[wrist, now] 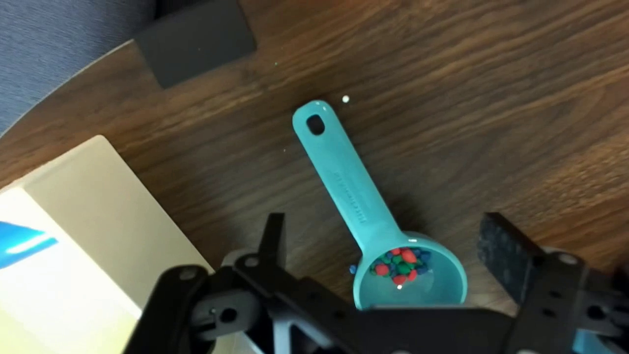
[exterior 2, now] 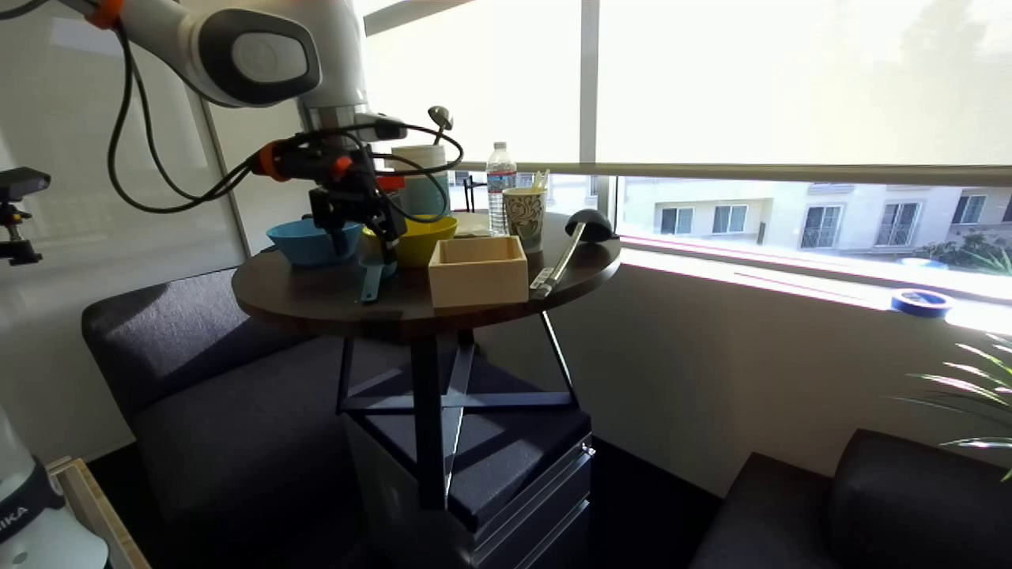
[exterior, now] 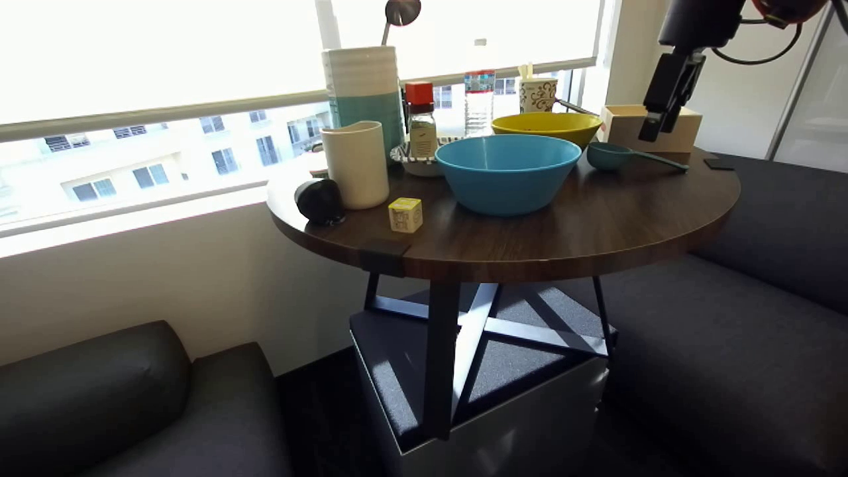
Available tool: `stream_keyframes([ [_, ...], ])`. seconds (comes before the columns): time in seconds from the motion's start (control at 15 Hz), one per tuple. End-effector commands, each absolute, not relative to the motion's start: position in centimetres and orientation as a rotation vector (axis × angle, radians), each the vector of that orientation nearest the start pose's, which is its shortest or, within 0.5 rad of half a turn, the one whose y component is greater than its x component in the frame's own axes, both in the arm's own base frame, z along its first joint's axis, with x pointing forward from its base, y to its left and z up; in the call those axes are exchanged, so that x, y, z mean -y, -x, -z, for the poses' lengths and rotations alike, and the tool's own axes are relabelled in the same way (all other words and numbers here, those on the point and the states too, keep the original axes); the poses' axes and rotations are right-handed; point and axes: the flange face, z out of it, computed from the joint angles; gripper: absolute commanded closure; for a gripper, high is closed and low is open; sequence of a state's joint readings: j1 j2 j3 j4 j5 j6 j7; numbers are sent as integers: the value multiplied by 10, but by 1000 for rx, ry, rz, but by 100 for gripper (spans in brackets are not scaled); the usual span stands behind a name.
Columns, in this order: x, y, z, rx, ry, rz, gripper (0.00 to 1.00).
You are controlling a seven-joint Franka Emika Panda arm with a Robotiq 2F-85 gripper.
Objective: Put some of the contents of the yellow bowl onto the blue ladle on the table and then pour the contents of the blue ladle into the blue bowl
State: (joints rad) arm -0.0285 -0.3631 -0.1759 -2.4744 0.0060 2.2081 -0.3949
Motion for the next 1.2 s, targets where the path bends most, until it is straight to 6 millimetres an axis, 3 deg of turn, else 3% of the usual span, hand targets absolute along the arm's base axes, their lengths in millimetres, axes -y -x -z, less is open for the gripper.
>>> stream_keyframes([
  [0.0, 89, -414, -425, 368, 3088, 159, 0],
  [0.13, 88, -415, -421, 394, 3087, 150, 5],
  [0.2, 88, -415, -420, 404, 3088, 147, 12],
  [0.27, 88, -416, -419, 414, 3089, 145, 25],
  [0.47, 88, -417, -418, 432, 3091, 150, 50],
  [0.53, 88, -418, -418, 438, 3091, 154, 47],
  [0.6, 88, -419, -418, 442, 3091, 160, 26],
  [0.67, 88, -420, -418, 445, 3091, 166, 20],
  [0.73, 88, -421, -418, 451, 3090, 175, 19],
  [0.93, 85, -425, -415, 474, 3083, 193, 2],
  [1.13, 85, -429, -411, 494, 3082, 213, 0],
])
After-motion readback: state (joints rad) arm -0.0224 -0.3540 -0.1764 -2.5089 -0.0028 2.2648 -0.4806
